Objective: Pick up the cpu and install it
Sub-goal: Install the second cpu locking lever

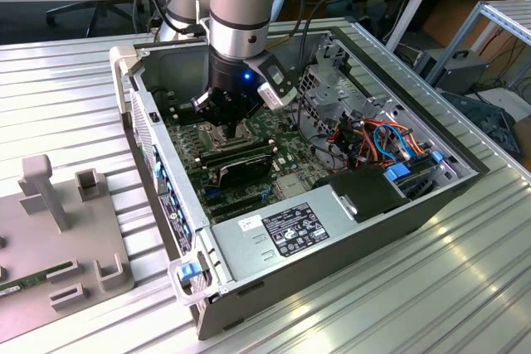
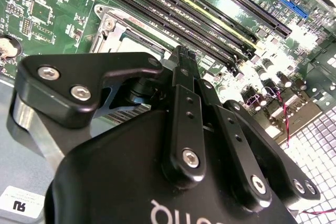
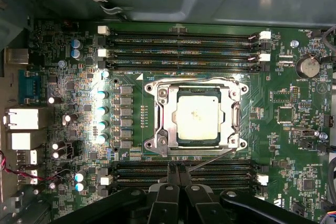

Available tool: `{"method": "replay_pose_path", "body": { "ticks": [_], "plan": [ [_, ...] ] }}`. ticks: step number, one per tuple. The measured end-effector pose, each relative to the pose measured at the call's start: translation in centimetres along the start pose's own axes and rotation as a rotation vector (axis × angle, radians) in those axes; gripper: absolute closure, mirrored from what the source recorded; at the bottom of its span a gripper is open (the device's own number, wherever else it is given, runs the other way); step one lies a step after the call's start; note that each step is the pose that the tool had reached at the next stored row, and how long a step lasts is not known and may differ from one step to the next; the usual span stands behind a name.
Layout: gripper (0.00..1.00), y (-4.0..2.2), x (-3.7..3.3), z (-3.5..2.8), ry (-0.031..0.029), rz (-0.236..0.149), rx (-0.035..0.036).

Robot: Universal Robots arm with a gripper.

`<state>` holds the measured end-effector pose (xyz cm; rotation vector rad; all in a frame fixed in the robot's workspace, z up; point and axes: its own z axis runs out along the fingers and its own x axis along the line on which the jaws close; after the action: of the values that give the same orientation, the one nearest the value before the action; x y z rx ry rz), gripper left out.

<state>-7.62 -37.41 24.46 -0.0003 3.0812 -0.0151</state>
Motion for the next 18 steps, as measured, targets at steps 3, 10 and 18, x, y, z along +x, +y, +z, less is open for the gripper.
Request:
{"method": "replay_pose_path", "body": {
  "ticks": [3,10,18],
  "plan": [
    [0.89,0.00,0.00,0.00,0.0000,0.000,0.0001],
    [0.89,0.01,0.25,1.21,0.0002,0.000,0.0003],
    [0.89,0.02,0.51,1.35,0.0000,0.000,-0.0003]
  ]
}}
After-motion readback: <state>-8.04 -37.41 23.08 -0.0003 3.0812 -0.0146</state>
